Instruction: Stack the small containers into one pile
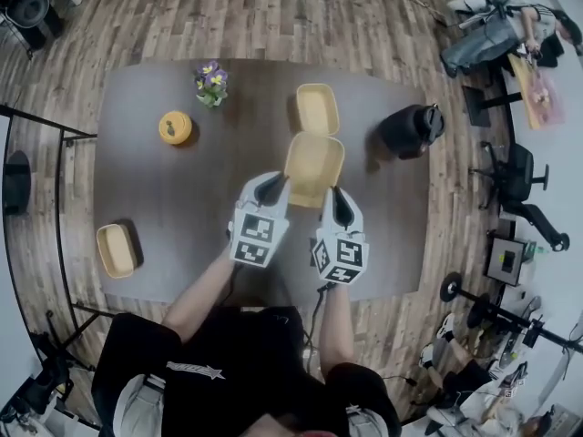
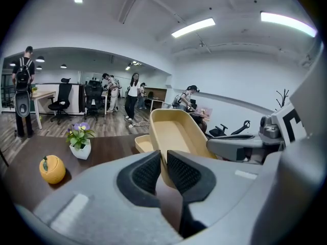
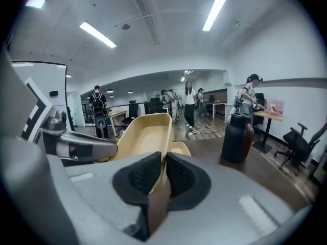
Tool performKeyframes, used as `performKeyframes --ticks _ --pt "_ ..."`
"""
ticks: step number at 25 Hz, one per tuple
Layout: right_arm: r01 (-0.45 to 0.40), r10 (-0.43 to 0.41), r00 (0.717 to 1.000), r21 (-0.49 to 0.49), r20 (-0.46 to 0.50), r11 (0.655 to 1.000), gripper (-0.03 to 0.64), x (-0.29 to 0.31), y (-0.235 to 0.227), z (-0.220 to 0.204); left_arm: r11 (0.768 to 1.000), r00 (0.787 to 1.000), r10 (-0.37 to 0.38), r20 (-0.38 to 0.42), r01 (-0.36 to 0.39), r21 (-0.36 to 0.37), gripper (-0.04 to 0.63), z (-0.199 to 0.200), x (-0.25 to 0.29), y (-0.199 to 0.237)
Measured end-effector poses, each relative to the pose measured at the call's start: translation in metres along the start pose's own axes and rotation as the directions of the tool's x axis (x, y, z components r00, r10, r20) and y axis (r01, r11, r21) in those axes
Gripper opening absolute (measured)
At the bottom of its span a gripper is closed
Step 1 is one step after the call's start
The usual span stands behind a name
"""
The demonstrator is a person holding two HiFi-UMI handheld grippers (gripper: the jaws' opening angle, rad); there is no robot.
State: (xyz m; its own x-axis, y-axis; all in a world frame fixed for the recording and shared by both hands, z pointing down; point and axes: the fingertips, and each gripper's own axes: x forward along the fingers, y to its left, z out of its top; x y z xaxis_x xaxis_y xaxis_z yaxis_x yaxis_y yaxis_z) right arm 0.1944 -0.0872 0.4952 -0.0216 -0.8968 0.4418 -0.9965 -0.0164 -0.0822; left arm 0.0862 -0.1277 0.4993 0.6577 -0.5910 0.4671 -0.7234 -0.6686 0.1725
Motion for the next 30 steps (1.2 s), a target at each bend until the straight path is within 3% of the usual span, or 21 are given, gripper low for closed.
performKeyframes --ticks 18,25,30 --pt "-0.154 0.154 0.988 -0.033 -0.003 0.988 0.031 0.126 -0.063 0.061 0.98 0.983 0.177 0.048 -0.171 -0.102 0.046 0.058 0.107 0.036" --pt "-0.197 0.189 0.973 -0.054 -0.129 0.979 0.029 0.189 -0.076 0.049 0.959 0.973 0.23 -0.009 -0.229 -0.167 0.048 0.044 0.153 0.058" --pt "-0.205 0.191 0.954 -0.034 -0.232 0.978 0.028 0.222 -0.087 0.034 0.941 0.971 0.221 -0.09 -0.237 -0.242 0.048 0.023 0.185 0.064"
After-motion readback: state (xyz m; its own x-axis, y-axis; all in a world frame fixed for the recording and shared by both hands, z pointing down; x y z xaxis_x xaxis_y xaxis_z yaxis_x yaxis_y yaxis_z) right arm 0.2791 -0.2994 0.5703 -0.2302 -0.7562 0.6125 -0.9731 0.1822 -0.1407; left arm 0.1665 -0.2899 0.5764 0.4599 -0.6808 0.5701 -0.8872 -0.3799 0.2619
